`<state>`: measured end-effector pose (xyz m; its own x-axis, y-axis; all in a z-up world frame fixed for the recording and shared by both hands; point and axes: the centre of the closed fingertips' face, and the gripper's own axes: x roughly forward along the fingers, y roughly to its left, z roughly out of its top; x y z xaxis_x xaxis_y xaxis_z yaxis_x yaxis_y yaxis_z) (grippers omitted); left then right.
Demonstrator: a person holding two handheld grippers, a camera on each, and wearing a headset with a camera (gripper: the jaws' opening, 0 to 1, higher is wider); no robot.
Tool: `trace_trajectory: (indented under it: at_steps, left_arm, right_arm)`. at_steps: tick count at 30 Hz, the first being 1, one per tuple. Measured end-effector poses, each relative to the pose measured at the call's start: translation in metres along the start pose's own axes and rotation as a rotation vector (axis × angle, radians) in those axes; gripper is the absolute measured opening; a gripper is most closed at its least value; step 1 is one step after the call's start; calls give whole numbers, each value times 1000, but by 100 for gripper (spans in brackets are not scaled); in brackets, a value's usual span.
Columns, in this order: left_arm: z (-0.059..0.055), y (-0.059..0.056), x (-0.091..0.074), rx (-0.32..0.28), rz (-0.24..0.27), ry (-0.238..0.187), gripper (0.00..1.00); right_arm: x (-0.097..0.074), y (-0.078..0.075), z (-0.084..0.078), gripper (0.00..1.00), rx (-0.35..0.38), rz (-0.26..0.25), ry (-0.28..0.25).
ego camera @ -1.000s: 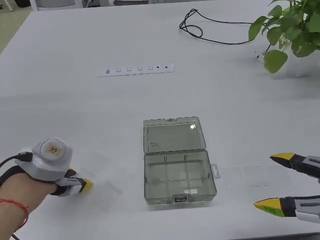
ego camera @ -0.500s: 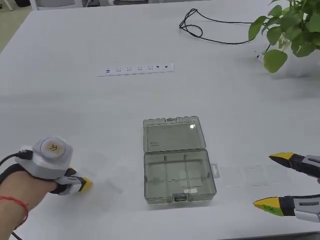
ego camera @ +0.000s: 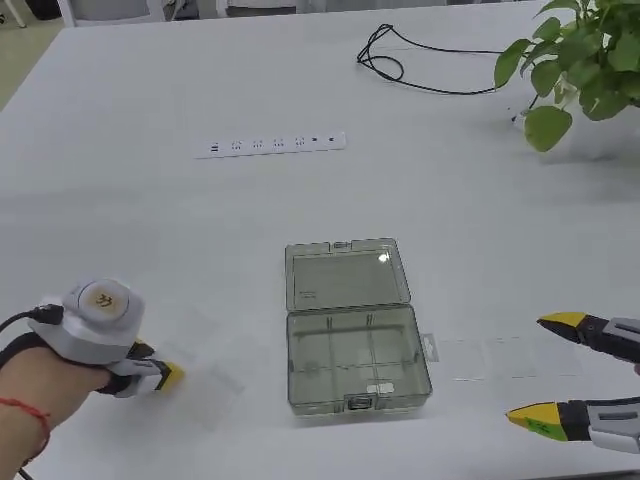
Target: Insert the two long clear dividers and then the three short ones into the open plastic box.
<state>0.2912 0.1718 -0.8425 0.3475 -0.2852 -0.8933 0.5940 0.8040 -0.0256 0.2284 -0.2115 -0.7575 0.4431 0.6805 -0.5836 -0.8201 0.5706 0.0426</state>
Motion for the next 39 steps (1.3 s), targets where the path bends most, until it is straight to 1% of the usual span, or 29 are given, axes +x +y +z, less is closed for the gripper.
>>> trace_trajectory:
  at_steps: [5, 9, 19, 22, 26, 29, 31, 35, 37, 39]
  left_arm:
    - [1, -2, -2, -32, -10, -23, 30]
    - [2, -3, -4, -42, -15, -39, 30]
    - [9, -9, -14, -85, -33, -101, 30]
    - [12, -12, -16, -101, -38, -126, 30]
    - [20, -18, -22, -132, -50, -170, 30]
    - [29, -24, -26, -150, -63, -210, 30]
    - [34, -27, -29, -156, -71, -228, 30]
    - [48, -34, -35, -173, -90, -279, 30]
    - [54, -38, -38, -178, -99, -297, 30]
    - [61, -44, -42, -179, -111, -322, 30]
  right_arm:
    - [1, 0, 1, 76, -4, 3, 2]
    - [2, 1, 3, 76, -8, 6, 4]
    - [5, 2, 10, 75, -10, 10, -5]
    - [6, 2, 13, 74, -6, 10, -10]
    - [7, 3, 18, 74, 0, 12, -23]
    - [7, 2, 24, 74, 8, 10, -38]
    - [7, 2, 28, 73, 11, 8, -46]
    - [8, 3, 37, 73, 18, 10, -65]
    - [9, 3, 42, 72, 19, 10, -75]
    - [9, 5, 48, 72, 26, 13, -89]
